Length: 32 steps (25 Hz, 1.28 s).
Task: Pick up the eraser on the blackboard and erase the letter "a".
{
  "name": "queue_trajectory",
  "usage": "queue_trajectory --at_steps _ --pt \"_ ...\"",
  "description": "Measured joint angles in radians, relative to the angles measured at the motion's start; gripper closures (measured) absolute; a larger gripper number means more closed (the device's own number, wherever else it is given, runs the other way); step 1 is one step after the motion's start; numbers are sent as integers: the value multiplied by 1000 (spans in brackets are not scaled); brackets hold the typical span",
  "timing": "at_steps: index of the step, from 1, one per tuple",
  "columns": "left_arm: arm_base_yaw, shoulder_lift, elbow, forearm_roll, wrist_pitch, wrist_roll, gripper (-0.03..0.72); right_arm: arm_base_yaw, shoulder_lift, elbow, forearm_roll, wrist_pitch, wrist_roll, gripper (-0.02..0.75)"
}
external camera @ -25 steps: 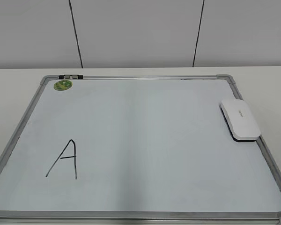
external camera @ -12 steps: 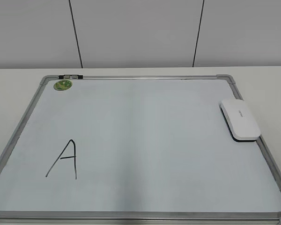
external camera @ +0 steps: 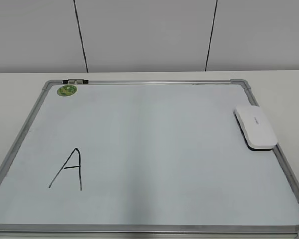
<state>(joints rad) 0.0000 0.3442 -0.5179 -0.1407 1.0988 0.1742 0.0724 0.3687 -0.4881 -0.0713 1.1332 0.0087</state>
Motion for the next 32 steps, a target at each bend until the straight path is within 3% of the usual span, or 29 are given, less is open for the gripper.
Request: queue_trajectory --at_steps 22,32 --pt "0 -5 0 0 -4 -1 320 0 -2 0 -3 -4 5 151" --pt "0 -240 2 0 -2 -1 320 -7 -207 0 -3 -4 5 151"
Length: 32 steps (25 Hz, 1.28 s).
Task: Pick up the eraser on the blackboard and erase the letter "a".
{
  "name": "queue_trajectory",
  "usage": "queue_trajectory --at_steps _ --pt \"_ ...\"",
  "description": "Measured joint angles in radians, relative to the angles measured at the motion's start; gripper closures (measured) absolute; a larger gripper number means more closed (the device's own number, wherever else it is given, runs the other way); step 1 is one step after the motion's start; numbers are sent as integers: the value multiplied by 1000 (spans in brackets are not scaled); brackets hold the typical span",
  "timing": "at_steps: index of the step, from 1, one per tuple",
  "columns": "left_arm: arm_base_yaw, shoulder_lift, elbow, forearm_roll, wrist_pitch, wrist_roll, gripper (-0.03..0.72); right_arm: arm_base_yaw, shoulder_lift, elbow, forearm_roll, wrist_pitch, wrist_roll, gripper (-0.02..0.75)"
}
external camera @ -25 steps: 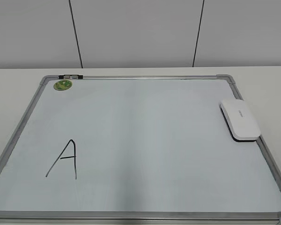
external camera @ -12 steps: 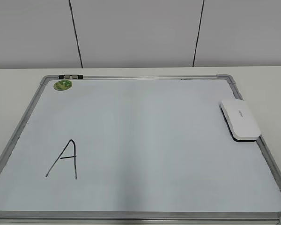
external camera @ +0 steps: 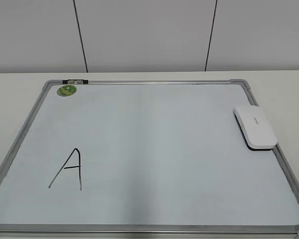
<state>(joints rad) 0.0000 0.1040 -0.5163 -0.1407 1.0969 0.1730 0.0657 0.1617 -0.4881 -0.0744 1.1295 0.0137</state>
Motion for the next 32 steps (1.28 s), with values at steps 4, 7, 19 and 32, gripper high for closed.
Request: queue_trajectory --at_steps 4,7,19,32 --pt "0 -86 0 0 2 0 321 -25 -110 0 0 2 0 151" --pt "0 -94 0 2 7 0 333 -28 -164 0 0 4 0 151" --pt "0 -94 0 4 9 0 391 -30 -178 0 0 8 0 151" --pt "0 -94 0 4 9 0 424 -30 -178 0 0 8 2 151"
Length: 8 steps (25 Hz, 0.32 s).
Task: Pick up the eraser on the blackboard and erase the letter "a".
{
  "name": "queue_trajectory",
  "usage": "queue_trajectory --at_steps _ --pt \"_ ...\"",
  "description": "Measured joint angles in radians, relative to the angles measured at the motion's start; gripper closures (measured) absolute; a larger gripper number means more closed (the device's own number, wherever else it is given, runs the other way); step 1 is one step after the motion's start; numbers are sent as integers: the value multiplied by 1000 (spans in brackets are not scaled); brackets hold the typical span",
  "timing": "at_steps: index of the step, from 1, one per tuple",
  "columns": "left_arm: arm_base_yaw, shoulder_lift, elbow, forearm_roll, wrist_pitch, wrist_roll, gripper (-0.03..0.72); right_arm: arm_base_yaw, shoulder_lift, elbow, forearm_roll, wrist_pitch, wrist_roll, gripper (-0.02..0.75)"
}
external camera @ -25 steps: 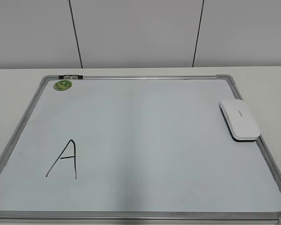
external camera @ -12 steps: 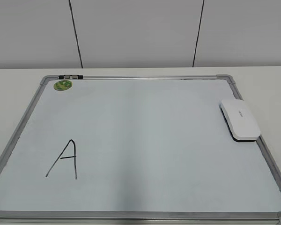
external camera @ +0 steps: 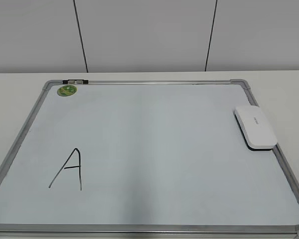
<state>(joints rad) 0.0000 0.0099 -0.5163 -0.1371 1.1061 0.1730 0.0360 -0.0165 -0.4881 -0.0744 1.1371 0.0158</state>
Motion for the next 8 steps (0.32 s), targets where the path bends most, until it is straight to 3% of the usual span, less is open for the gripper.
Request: queue_trajectory --at_steps 8 --pt "0 0 0 0 0 0 426 0 0 0 0 0 0 151"
